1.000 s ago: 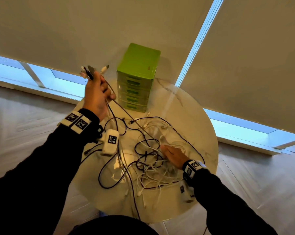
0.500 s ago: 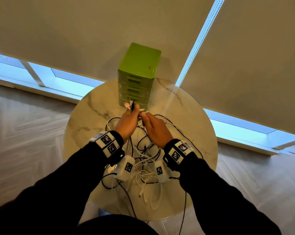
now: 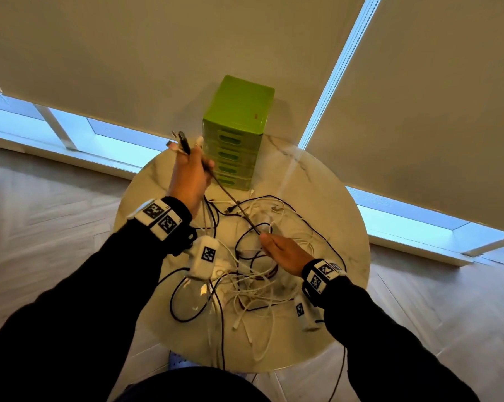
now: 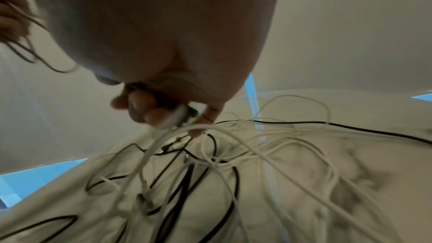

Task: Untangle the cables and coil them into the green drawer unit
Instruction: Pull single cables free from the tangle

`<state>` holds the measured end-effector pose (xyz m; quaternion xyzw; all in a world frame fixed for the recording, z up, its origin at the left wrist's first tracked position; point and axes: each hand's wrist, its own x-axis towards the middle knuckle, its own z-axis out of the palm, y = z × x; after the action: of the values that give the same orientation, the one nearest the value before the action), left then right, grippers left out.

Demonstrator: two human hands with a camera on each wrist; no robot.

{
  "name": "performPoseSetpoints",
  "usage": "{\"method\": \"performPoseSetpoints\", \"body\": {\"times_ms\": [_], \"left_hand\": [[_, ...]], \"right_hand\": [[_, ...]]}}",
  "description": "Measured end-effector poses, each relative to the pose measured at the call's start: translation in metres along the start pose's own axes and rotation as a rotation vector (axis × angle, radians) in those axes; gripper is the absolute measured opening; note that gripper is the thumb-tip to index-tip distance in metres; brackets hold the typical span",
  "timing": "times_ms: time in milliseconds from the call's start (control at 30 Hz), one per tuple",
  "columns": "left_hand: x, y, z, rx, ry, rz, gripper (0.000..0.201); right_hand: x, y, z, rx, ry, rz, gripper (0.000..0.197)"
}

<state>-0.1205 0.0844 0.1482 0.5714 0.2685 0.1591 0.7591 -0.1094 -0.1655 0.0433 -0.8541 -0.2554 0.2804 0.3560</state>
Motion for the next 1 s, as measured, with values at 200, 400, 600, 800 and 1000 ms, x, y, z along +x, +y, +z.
{"method": "performPoseSetpoints", "body": {"times_ms": [200,400,600,800,1000], "left_hand": [[-0.008,0.007,-0.009,0.143,-0.017,0.152,0.029],[-0.032,-0.003,-0.001,0.214,-0.187,0.227,0.014],[-0.052,-0.02,0.023,0.165,-0.368,0.194,0.012],[-0.079,-0.025,0.068,-0.101,-0.597,-0.006,0.019],[-0.117,-0.039,0.121,-0.057,-0.8,-0.027,0.015]], "right_hand": [[0.019,0.009,-0.023,-0.337,0.174,0.009,0.058],[0.03,-0.02,-0.053,-0.091,0.33,-0.099,0.018],[0.016,-0.045,-0.066,0.014,0.294,-0.106,0.018],[-0.028,0.006,-0.077,-0.164,0.102,0.276,0.026],[-0.107,0.044,-0.065,-0.171,0.184,0.285,0.041]]}}
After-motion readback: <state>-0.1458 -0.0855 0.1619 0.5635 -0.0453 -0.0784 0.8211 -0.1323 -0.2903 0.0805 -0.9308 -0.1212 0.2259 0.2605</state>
